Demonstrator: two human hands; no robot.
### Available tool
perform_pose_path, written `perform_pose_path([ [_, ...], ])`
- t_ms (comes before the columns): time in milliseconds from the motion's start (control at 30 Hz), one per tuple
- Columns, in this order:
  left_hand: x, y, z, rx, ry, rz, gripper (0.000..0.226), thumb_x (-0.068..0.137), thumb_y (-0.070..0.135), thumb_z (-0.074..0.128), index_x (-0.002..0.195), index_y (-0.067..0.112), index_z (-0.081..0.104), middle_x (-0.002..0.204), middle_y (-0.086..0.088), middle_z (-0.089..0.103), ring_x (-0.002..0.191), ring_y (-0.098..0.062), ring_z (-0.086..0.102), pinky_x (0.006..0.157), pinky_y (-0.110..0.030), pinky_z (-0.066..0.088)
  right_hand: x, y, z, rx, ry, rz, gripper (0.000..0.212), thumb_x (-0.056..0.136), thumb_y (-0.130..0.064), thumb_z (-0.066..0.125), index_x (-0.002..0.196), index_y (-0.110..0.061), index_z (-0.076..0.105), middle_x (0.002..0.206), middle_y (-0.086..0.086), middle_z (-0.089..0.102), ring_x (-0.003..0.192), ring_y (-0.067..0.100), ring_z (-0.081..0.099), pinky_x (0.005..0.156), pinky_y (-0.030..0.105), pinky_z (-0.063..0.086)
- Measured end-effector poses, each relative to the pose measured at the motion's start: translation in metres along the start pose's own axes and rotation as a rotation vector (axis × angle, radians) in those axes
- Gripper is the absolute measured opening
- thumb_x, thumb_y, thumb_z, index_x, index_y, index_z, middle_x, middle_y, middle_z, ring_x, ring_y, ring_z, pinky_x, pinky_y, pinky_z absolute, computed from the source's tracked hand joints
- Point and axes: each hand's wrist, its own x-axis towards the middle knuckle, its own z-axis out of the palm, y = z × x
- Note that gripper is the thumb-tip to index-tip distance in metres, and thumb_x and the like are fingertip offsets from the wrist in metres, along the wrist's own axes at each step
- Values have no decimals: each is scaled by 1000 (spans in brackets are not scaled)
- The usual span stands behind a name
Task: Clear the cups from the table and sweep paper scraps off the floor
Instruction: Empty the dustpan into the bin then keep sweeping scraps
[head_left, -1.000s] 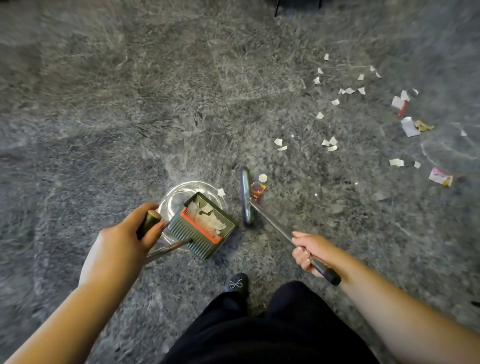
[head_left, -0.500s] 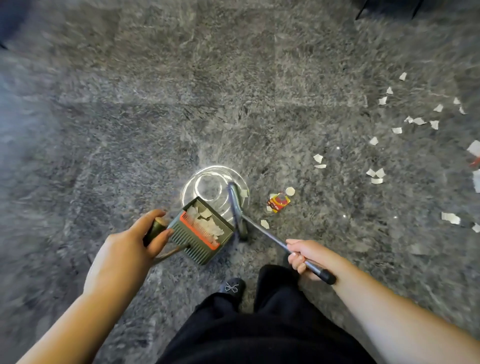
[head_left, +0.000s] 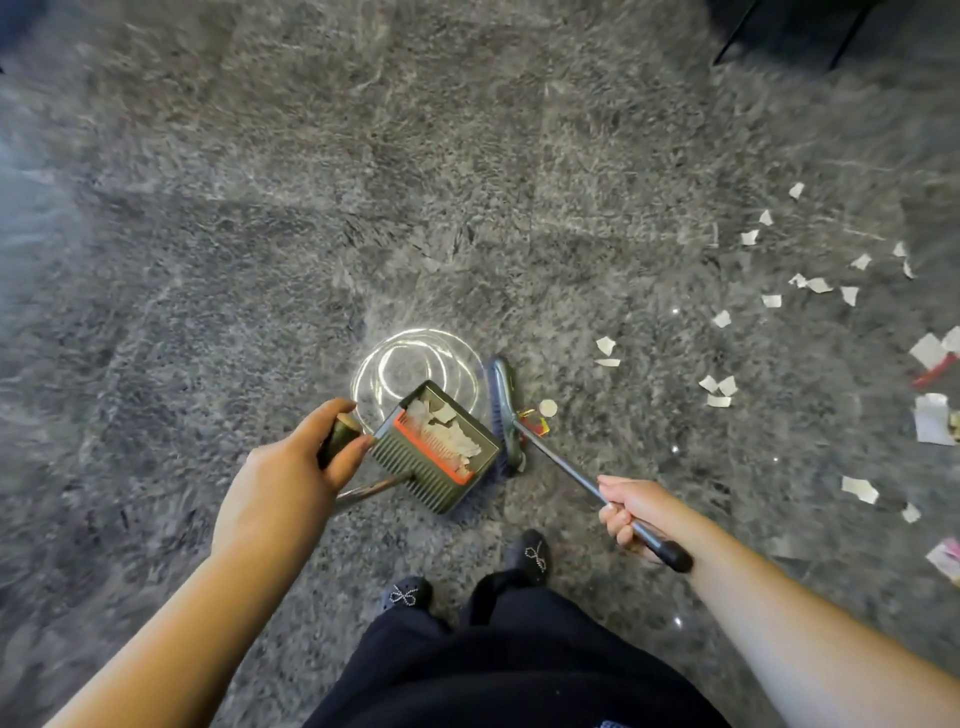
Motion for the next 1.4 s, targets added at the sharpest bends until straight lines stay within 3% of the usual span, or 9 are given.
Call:
perform_pose_path([
  [200,22,56,22,29,-29,55,42,86,58,54,126,46,51,68,5,59,59,-18,53,54,-28,40,5,-29,-54,50,40,-49,44,104,-15,32,146,-28,31,61,0,32,28,1,31,29,9,24],
  [367,42,88,31,19,-33,110,41,86,59,54,125,47,51,61,13,55,52,-3,50,45,-21,36,11,-59,-91,137,86,-76,45,105,-15,29,147,-30,27,63,0,28,24,1,30,30,7,26],
  [567,78,112,31,-20,-46,169,47,79,67,47,123,49,51,67,6,63,59,-15,60,55,-31,50,19,-96,-117,223,146,-145,48,105,-10,28,150,-26,22,60,3,27,24,3,29,31,9,28],
  [900,163,153,17,20,-126,325,39,86,54,60,123,44,56,70,2,66,58,-19,58,57,-30,46,-6,-125,-106,327,109,-203,44,104,-13,33,147,-24,29,61,1,29,29,2,31,29,12,25],
  [1100,186,181,9,45,-128,386,42,85,51,61,125,39,58,71,0,69,62,-22,64,60,-34,53,-3,-143,-91,280,56,-165,43,103,-13,37,145,-24,34,57,-1,33,31,3,33,29,14,26],
  [1267,199,212,14,61,-132,381,40,85,51,62,124,40,58,66,4,65,57,-16,62,56,-31,52,10,-168,-95,300,19,-92,34,104,-15,37,136,-27,40,60,1,32,29,4,33,29,11,26],
  [1400,204,246,30,73,-137,362,39,85,50,62,124,40,58,68,3,67,61,-20,65,60,-34,54,17,-194,-121,312,-8,-63,18,104,-19,35,117,-28,44,62,0,32,28,3,33,29,10,27],
])
